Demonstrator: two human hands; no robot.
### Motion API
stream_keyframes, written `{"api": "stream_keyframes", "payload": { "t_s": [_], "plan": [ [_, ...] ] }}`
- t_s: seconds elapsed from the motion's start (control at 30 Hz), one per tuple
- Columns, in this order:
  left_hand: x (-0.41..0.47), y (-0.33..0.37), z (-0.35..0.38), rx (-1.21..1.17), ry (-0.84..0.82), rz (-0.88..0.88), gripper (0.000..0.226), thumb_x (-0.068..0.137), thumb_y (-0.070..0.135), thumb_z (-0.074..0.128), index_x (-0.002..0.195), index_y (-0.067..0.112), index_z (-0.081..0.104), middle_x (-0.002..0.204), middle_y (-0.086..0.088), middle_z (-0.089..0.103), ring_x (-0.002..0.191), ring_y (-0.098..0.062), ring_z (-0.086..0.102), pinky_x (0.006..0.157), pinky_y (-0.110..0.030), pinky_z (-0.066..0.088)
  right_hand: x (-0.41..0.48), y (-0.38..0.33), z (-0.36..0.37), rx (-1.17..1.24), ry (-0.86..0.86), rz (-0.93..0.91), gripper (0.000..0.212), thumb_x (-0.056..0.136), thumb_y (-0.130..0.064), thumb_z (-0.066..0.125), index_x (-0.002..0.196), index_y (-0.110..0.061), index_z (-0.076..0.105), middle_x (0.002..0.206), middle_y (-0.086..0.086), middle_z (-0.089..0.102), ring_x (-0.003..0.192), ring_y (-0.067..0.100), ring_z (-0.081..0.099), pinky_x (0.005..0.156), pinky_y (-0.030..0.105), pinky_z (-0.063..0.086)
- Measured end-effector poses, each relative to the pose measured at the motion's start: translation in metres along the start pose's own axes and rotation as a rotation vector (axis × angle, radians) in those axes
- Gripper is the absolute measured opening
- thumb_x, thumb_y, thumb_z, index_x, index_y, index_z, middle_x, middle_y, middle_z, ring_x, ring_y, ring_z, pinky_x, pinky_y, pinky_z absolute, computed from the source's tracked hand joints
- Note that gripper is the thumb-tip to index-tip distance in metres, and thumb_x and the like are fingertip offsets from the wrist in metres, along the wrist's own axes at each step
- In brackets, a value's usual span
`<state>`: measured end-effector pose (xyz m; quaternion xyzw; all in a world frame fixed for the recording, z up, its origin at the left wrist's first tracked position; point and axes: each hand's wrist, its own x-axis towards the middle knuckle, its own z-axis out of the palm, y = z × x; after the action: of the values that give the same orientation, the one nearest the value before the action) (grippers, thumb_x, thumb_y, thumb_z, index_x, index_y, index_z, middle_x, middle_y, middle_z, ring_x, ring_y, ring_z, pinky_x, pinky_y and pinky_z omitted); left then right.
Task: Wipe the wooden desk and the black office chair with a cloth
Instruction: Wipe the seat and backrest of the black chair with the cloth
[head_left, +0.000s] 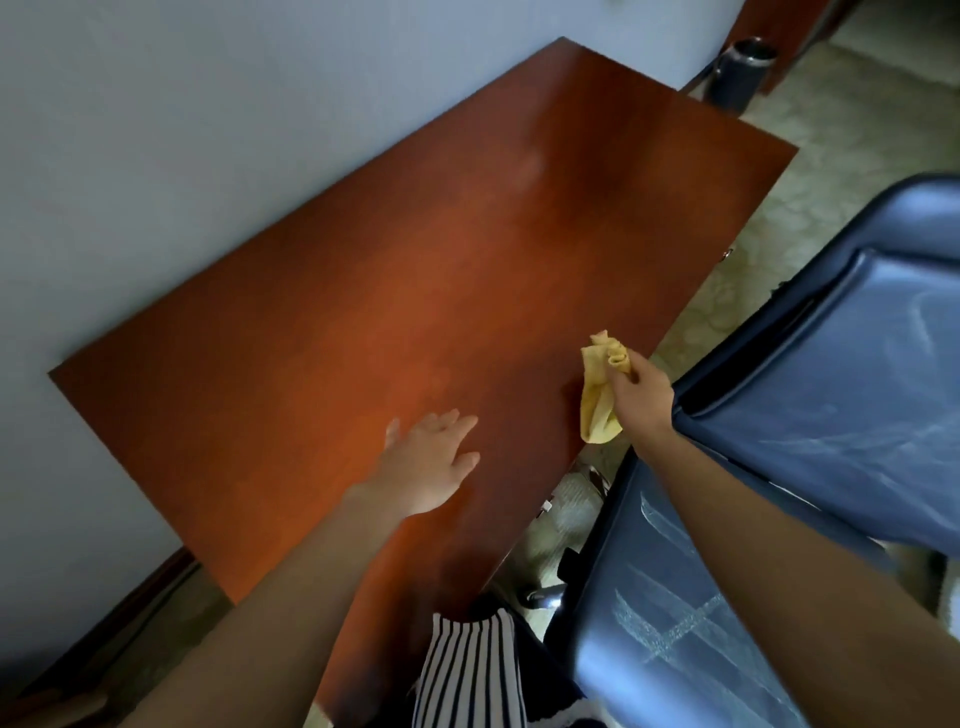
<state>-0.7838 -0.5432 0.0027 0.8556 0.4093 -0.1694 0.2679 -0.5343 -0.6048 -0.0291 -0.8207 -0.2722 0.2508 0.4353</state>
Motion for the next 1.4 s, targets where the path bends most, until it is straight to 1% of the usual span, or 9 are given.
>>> {"api": "stream_keyframes", "payload": {
  "t_s": [0.27, 0.43, 0.53, 0.7, 0.9, 1.07, 1.2, 1.3, 1.4],
  "plan": [
    [-0.06, 0.034, -0.001, -0.461, 0.033, 0.275, 0.053, 0.1, 0.035, 0.041, 0.149, 0.021, 0.025, 0.155, 0.003, 0.026, 0.141, -0.01, 0.024, 0.115, -0.024, 0.015, -0.12, -0.052, -0.012, 0.795, 0.172, 0.15, 0.017, 0.098, -0.023, 0.052, 0.106, -0.02, 0.066, 0.111, 0.005, 0.068, 0.106, 0.02, 0.063, 0.095, 0.039, 0.05],
    [-0.119, 0.054, 0.016, -0.552, 0.114, 0.473, 0.061, 0.096, 0.034, 0.052, 0.149, 0.025, 0.024, 0.153, 0.012, 0.024, 0.137, 0.001, 0.021, 0.106, -0.011, 0.015, -0.225, -0.057, -0.019, 1.154, 0.23, 0.182, 0.022, 0.1, -0.023, 0.047, 0.113, -0.015, 0.063, 0.115, 0.011, 0.068, 0.107, 0.023, 0.064, 0.095, 0.042, 0.05],
    [-0.159, 0.068, 0.025, -0.627, 0.098, 0.591, 0.06, 0.09, 0.029, 0.062, 0.144, 0.025, 0.036, 0.136, 0.021, 0.039, 0.113, 0.017, 0.034, 0.086, 0.007, 0.023, -0.28, -0.057, -0.025, 1.293, 0.281, 0.173, 0.027, 0.101, -0.025, 0.044, 0.12, -0.014, 0.059, 0.117, 0.013, 0.066, 0.107, 0.024, 0.064, 0.095, 0.043, 0.049],
    [-0.227, 0.104, 0.064, -0.727, -0.023, 0.727, 0.036, 0.08, 0.019, 0.073, 0.113, 0.026, 0.059, 0.106, 0.009, 0.064, 0.098, -0.003, 0.06, 0.087, -0.025, 0.048, -0.373, -0.044, -0.049, 1.429, 0.371, 0.149, 0.039, 0.1, -0.031, 0.042, 0.132, -0.011, 0.052, 0.124, 0.013, 0.062, 0.11, 0.021, 0.061, 0.093, 0.036, 0.048],
    [-0.283, 0.15, 0.12, -0.673, 0.053, 0.826, 0.022, 0.077, 0.019, 0.071, 0.089, 0.023, 0.054, 0.083, 0.008, 0.06, 0.075, -0.007, 0.055, 0.064, -0.021, 0.044, -0.461, -0.022, -0.09, 1.311, 0.352, -0.061, 0.019, 0.099, -0.032, 0.044, 0.104, -0.019, 0.057, 0.085, -0.004, 0.056, 0.083, 0.008, 0.058, 0.083, 0.03, 0.044],
    [-0.319, 0.183, 0.155, -0.566, 0.15, 0.95, 0.008, 0.091, 0.024, 0.058, 0.098, 0.023, 0.054, 0.086, 0.006, 0.063, 0.078, -0.016, 0.059, 0.067, -0.04, 0.049, -0.508, 0.007, -0.125, 1.114, 0.412, -0.067, 0.037, 0.094, -0.04, 0.046, 0.119, -0.015, 0.057, 0.088, -0.007, 0.06, 0.083, 0.002, 0.057, 0.076, 0.02, 0.045],
    [-0.339, 0.215, 0.184, -0.511, 0.195, 1.002, 0.005, 0.094, 0.022, 0.055, 0.097, 0.019, 0.057, 0.079, 0.001, 0.062, 0.072, -0.017, 0.055, 0.064, -0.038, 0.044, -0.55, 0.051, -0.16, 0.921, 0.468, 0.08, 0.033, 0.097, -0.043, 0.041, 0.12, -0.034, 0.063, 0.103, -0.016, 0.067, 0.101, -0.003, 0.058, 0.095, 0.025, 0.038],
    [-0.355, 0.246, 0.217, -0.435, 0.179, 1.007, 0.011, 0.095, 0.024, 0.052, 0.099, 0.016, 0.059, 0.082, -0.001, 0.064, 0.074, -0.019, 0.056, 0.066, -0.037, 0.044, -0.587, 0.097, -0.196, 0.703, 0.556, 0.159, 0.024, 0.097, -0.027, 0.049, 0.097, -0.034, 0.072, 0.104, -0.018, 0.069, 0.101, -0.007, 0.059, 0.084, 0.018, 0.039],
    [-0.368, 0.268, 0.256, -0.381, 0.137, 0.958, 0.013, 0.096, 0.027, 0.049, 0.1, 0.02, 0.059, 0.084, 0.002, 0.064, 0.075, -0.018, 0.055, 0.063, -0.031, 0.038, -0.62, 0.141, -0.229, 0.472, 0.53, 0.266, 0.016, 0.09, -0.018, 0.063, 0.102, -0.027, 0.067, 0.108, -0.009, 0.068, 0.107, 0.005, 0.059, 0.089, 0.019, 0.043]
  ]
}}
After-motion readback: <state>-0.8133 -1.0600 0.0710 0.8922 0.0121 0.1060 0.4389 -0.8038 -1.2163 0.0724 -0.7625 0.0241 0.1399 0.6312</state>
